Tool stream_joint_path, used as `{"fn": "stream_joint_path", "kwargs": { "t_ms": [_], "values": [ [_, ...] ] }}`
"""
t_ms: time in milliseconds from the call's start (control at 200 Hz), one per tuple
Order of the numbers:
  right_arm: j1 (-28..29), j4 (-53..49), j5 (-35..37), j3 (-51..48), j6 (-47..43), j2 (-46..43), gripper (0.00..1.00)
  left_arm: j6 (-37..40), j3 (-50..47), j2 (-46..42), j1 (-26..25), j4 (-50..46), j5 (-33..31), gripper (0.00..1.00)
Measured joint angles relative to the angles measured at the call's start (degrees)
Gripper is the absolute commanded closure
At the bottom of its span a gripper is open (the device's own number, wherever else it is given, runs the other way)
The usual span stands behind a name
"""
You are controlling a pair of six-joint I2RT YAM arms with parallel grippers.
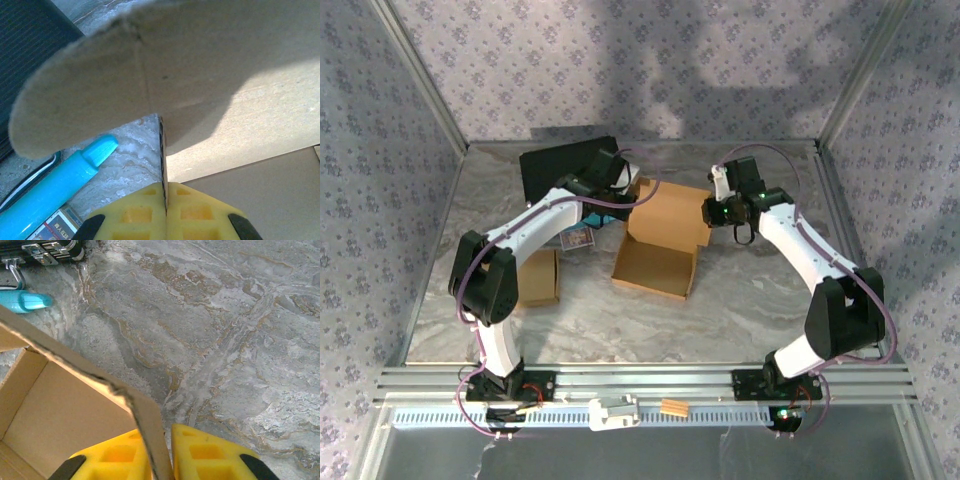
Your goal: Fold the paper box
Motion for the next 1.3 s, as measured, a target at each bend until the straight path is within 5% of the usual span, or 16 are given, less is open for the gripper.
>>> {"fn": "stream_joint_path", "kwargs": {
  "t_ms": [195,695,974,1299],
  "values": [
    [1.16,-1.33,2.03,0.52,0.59,0.07,1.0,-1.03,0.55,0.39,-0.02,-0.2,0.04,1.0],
    [7.28,-8.81,21.44,12.41,22.03,7.91,1.0,-15.63,3.26,3.15,-1.27,1.88,-1.29,1.0],
    [6.86,6.88,28.65,6.86,24.35,8.87,1.0,-16.92,0.72,5.35,-0.83,16.63,-2.47,1.0],
    [6.47,23.28,28.79,-4.76,23.67,8.07,1.0,-17.55,-9.99,5.53,-0.42,34.25,-1.27,1.0]
  ]
}}
